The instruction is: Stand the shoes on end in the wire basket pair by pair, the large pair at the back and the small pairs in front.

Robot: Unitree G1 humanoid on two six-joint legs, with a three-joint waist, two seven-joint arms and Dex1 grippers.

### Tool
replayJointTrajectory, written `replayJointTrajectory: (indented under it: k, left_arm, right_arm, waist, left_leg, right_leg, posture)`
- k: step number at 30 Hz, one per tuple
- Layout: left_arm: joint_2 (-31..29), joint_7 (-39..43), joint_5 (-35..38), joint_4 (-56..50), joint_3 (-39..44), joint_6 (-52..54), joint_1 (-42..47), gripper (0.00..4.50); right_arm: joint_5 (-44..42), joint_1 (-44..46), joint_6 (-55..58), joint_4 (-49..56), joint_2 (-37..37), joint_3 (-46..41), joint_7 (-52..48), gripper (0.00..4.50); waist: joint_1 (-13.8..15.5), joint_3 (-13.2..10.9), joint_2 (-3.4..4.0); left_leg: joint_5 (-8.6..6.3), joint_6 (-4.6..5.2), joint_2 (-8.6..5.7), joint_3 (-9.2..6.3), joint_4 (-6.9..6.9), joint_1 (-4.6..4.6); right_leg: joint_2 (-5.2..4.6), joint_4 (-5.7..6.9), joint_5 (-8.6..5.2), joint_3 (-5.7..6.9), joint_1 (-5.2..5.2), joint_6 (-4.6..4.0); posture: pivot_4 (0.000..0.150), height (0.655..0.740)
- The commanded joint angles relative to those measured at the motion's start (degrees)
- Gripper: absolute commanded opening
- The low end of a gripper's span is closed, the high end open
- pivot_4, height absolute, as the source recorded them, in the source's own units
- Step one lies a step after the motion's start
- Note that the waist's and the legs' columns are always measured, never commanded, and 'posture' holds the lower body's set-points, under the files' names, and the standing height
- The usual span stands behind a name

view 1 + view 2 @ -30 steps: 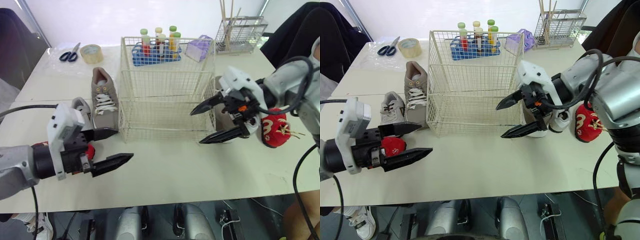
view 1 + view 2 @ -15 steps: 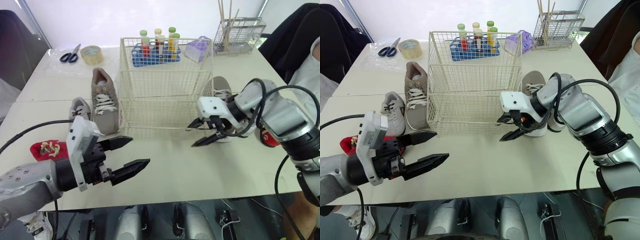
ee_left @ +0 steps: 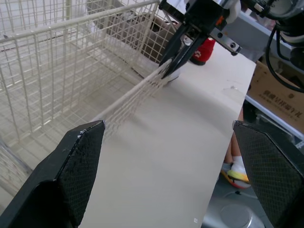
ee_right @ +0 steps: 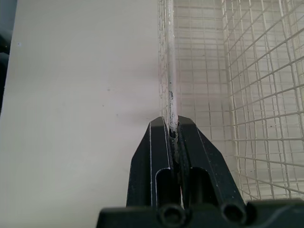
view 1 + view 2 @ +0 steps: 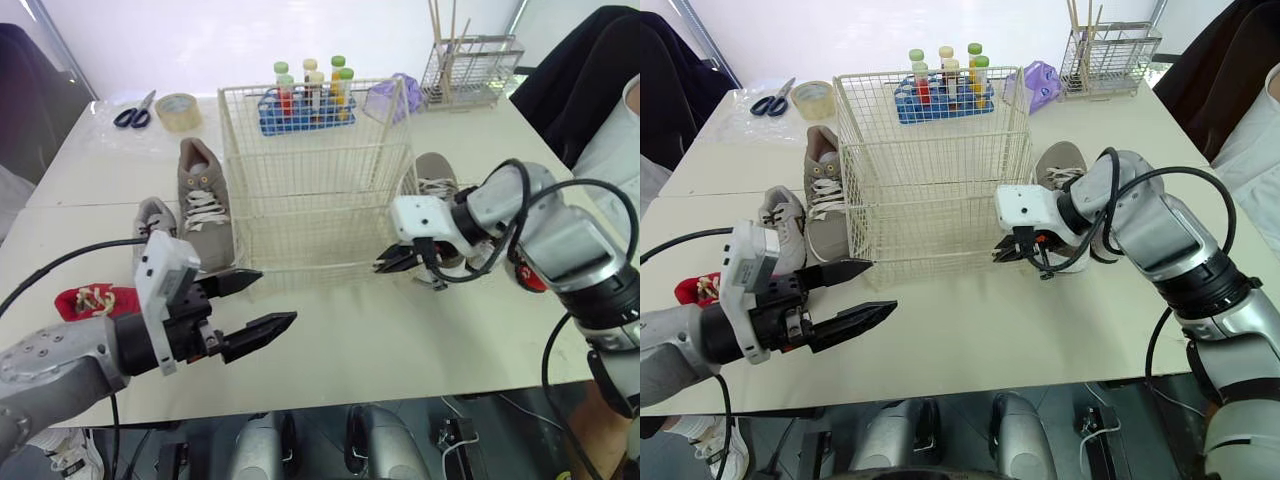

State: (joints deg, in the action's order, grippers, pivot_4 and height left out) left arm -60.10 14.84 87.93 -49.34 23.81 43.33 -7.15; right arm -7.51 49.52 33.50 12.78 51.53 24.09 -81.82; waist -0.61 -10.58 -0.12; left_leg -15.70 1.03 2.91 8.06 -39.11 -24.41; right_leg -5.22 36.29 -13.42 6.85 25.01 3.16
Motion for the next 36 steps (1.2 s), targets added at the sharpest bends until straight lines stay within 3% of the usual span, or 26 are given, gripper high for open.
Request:
replayJointTrajectory:
  k: [1,21,24,27,32,36]
  left_arm:
    - [-0.90,1.43,-0.04,0.23,2.12,0.08,-0.55,4.50]
    - [-0.09,7.39,-7.82,3.07,-3.33,0.75,4.72,4.50]
    - [0.24,8.36,-8.55,3.62,-3.82,0.82,5.41,4.50]
    - [0.98,9.16,-8.88,4.07,-4.60,0.66,6.35,4.50]
    - [2.97,11.10,-10.26,4.57,-6.22,0.22,7.16,4.50]
    - [5.25,13.66,-13.10,7.25,-11.21,0.56,12.77,4.50]
  right_arm:
    - [-1.48,-1.93,2.93,4.32,0.57,-0.51,-0.45,0.06]
    - [0.09,-6.58,7.18,9.00,0.15,-1.82,4.80,0.06]
    - [-1.25,-5.67,8.70,9.65,0.34,-2.32,3.87,0.98]
    - [-5.06,-2.42,12.15,9.25,-1.18,-5.86,4.11,2.43]
    - [-17.17,3.75,20.27,8.86,0.67,-15.39,0.95,2.43]
    - [-22.72,12.24,26.23,0.33,5.19,-23.80,1.45,2.43]
  waist:
    - [-0.02,0.00,0.00]
    - [-0.07,0.07,-0.05]
    - [0.10,0.06,-0.04]
    - [-0.03,0.04,-0.02]
    - [-0.02,0.00,0.03]
    - [0.71,-0.01,0.04]
  left_leg:
    - [0.00,0.00,0.00,0.00,0.00,0.00]
    - [0.03,-0.06,0.04,-0.06,0.01,0.37]
    - [0.03,-0.05,0.04,-0.07,0.00,0.36]
    - [0.02,-0.04,0.02,-0.07,0.00,0.34]
    - [0.03,-0.04,0.03,-0.07,0.01,0.25]
    - [0.00,0.01,0.00,-0.10,-0.03,0.21]
  right_leg:
    - [0.00,0.00,0.00,0.00,0.00,0.00]
    - [0.08,0.00,-0.02,0.01,-0.34,-0.02]
    - [0.06,0.00,-0.02,0.01,-0.34,-0.02]
    - [0.03,0.00,-0.01,0.00,-0.33,-0.02]
    - [0.05,0.01,-0.01,0.00,-0.24,-0.01]
    - [0.03,-0.01,-0.02,0.02,-0.26,-0.04]
  posture:
    - [0.150,0.7400]
    - [0.150,0.7400]
    - [0.150,0.7400]
    - [0.150,0.7400]
    - [0.150,0.7400]
    - [0.150,0.7400]
